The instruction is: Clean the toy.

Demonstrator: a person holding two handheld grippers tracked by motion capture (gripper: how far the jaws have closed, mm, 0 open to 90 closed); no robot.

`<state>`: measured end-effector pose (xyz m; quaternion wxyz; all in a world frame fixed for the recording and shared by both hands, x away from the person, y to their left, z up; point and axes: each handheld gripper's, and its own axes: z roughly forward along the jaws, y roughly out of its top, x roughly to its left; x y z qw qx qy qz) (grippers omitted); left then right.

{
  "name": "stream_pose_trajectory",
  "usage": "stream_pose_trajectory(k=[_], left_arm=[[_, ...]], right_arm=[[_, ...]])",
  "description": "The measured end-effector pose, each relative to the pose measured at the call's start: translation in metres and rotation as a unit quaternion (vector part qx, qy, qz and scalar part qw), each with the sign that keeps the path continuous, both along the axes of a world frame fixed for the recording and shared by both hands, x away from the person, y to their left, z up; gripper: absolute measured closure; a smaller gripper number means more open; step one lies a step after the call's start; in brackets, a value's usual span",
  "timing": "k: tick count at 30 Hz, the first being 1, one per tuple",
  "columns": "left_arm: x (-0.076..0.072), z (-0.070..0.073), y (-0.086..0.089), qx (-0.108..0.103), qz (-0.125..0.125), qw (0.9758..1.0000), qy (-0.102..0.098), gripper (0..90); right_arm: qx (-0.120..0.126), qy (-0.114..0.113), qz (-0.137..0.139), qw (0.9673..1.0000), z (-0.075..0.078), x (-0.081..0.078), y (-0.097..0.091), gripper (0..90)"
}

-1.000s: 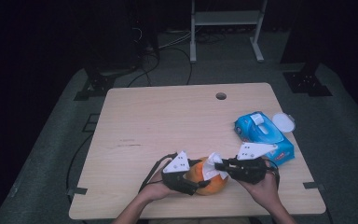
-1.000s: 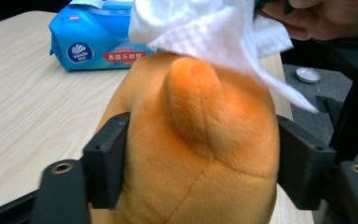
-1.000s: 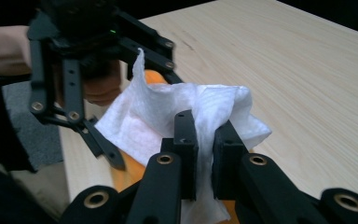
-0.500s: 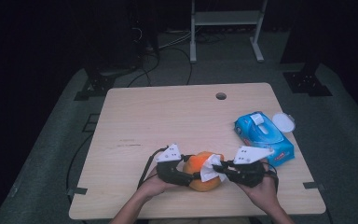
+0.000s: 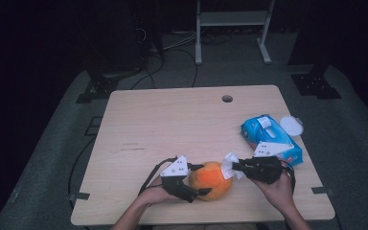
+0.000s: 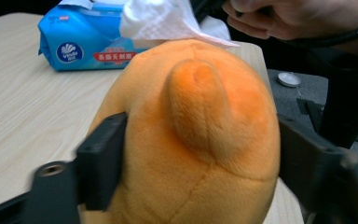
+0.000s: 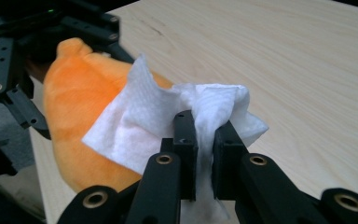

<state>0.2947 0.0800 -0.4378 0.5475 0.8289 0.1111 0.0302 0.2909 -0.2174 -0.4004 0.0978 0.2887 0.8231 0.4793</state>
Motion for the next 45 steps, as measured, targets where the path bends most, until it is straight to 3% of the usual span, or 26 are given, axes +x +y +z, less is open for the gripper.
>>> stream_pose_trajectory(k=[2,4,8,11,14,17,18,20,23,25,27,31,33,34,37,39,43,45], left_arm=[[0.002,-0.001,0.001,-0.003,0.004,0.9999,0.01,16.2],[-0.001,-0.001,0.001,0.003,0.002,1.0,0.0,22.6],[-0.008,0.011,-0.001,0.008,0.019,0.9984,-0.053,36.0],[-0.011,0.018,-0.001,0.007,0.041,0.9941,-0.1,36.9],[-0.014,0.016,-0.004,0.02,0.052,0.991,-0.122,36.7],[-0.015,0.007,-0.011,0.051,0.046,0.9904,-0.12,35.0],[-0.015,0.006,-0.013,0.047,0.042,0.991,-0.118,33.9],[-0.017,0.007,-0.015,0.056,0.033,0.9899,-0.126,32.7],[-0.022,0.006,-0.023,0.071,0.017,0.9869,-0.144,31.0],[-0.025,0.006,-0.026,0.083,0.007,0.9845,-0.154,28.6],[-0.026,0.006,-0.026,0.084,0.006,0.9846,-0.153,27.5],[-0.022,0.006,-0.024,0.065,0.003,0.9901,-0.124,25.2],[-0.022,0.005,-0.024,0.058,-0.001,0.9916,-0.115,25.1],[-0.022,0.005,-0.024,0.057,-0.001,0.9917,-0.115,25.1],[-0.023,0.005,-0.026,0.06,-0.002,0.9911,-0.119,26.6],[-0.022,0.004,-0.027,0.06,-0.001,0.9911,-0.119,27.8],[-0.023,0.004,-0.028,0.062,0.005,0.9909,-0.119,28.8],[-0.022,0.005,-0.027,0.057,0.013,0.9922,-0.11,30.5]], right_arm=[[0.004,0.002,0.004,1.0,0.001,0.0,0.002,81.7],[0.007,0.002,0.006,1.0,0.002,0.0,0.003,81.7],[0.011,-0.008,0.004,0.9999,0.008,-0.002,0.006,81.8],[0.024,-0.025,-0.003,0.9994,0.015,-0.005,0.004,81.7],[0.028,-0.024,-0.008,0.9993,0.016,-0.003,0.003,81.8],[0.016,-0.003,-0.009,0.9998,0.007,0.002,0.005,81.8],[0.011,0.002,-0.005,0.9999,0.004,0.003,0.008,81.9],[-0.001,-0.007,0.001,1.0,0.005,-0.001,0.014,81.9],[0.012,-0.013,0.033,0.9993,0.012,-0.008,0.024,81.9],[-0.01,-0.029,0.05,0.9983,0.014,-0.014,0.036,81.8],[-0.011,-0.037,0.062,0.9973,0.015,-0.018,0.042,81.8],[-0.009,-0.024,0.052,0.9983,0.014,-0.012,0.035,81.9],[-0.025,-0.03,0.035,0.9986,0.011,-0.008,0.03,81.9],[-0.036,-0.027,0.02,0.9988,0.009,-0.006,0.026,81.9],[-0.024,-0.012,0.016,0.9995,0.007,-0.003,0.022,81.9],[-0.022,-0.019,0.028,0.9992,0.009,-0.007,0.026,81.9],[0.015,-0.019,0.089,0.9957,0.017,-0.018,0.041,81.9],[0.003,-0.028,0.09,0.9955,0.019,-0.021,0.044,81.9]])
